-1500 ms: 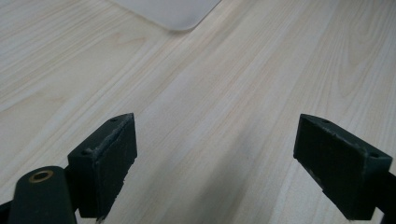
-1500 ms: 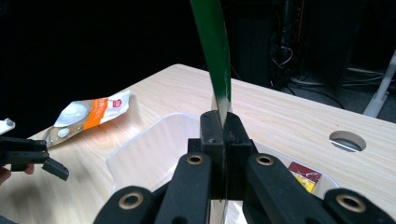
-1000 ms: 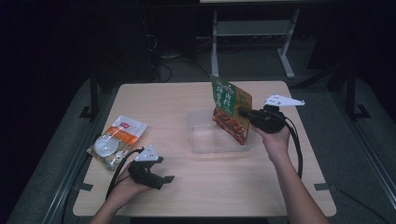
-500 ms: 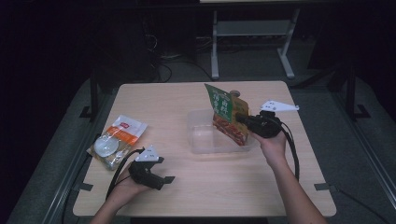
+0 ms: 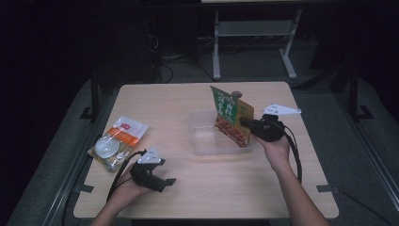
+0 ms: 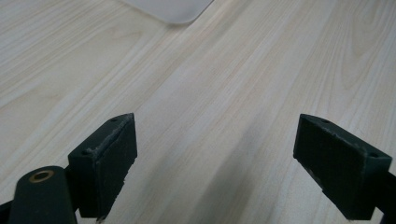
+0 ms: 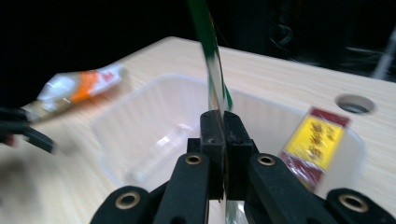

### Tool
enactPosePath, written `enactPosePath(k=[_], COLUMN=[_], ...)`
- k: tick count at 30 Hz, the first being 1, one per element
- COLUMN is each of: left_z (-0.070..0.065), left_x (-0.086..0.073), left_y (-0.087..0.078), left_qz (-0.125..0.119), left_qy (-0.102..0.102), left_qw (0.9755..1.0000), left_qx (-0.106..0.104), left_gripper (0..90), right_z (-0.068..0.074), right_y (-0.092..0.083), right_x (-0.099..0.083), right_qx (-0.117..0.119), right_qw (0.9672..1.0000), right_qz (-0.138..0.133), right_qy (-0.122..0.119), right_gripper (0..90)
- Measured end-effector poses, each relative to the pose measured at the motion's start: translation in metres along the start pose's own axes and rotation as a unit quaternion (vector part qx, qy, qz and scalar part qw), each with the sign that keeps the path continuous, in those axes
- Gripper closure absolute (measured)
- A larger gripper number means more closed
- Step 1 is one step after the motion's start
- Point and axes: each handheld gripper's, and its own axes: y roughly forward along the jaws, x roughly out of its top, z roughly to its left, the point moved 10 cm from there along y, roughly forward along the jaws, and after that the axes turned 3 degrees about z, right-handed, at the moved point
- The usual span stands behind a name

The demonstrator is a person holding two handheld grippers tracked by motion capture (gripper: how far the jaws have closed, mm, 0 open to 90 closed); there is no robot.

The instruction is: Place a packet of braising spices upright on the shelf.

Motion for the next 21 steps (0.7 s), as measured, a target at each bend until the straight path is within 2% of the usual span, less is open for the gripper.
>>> enactPosePath(k=[5,8,10,14,17,20,21], left_z=[0.0,0.0,0.0,0.0,0.0,0.001,0.0], left_x=[0.0,-0.001,0.0,0.0,0.0,-0.001,0.0], left_y=[0.0,0.0,0.0,0.0,0.0,0.0,0.0], left_qz=[0.002,0.002,0.002,0.002,0.003,0.005,0.002], left_qy=[-0.001,-0.002,-0.002,0.001,0.003,0.007,0.004], left_qw=[1.0,1.0,1.0,1.0,1.0,1.0,1.0], left_qx=[0.0,0.0,0.0,0.001,0.0,0.0,0.0], left_gripper=[13.1,13.1,13.0,13.1,13.0,13.0,13.1], right_z=[-0.005,-0.003,-0.001,0.001,0.002,0.004,0.006], right_y=[-0.003,-0.003,-0.003,-0.006,-0.01,-0.013,-0.014], right_x=[-0.003,-0.004,-0.006,-0.003,0.002,0.002,0.001], right_qx=[-0.009,-0.012,-0.017,-0.012,-0.012,-0.008,-0.004], right_qw=[0.9999,0.9998,0.9995,0.9998,0.9999,0.9999,0.9999], right_qz=[0.008,0.016,0.024,0.014,0.005,0.006,0.012], right_qy=[0.008,0.002,-0.007,-0.002,-0.007,-0.008,-0.008], right_gripper=[88.8,87.9,83.4,81.6,78.4,71.8,64.8])
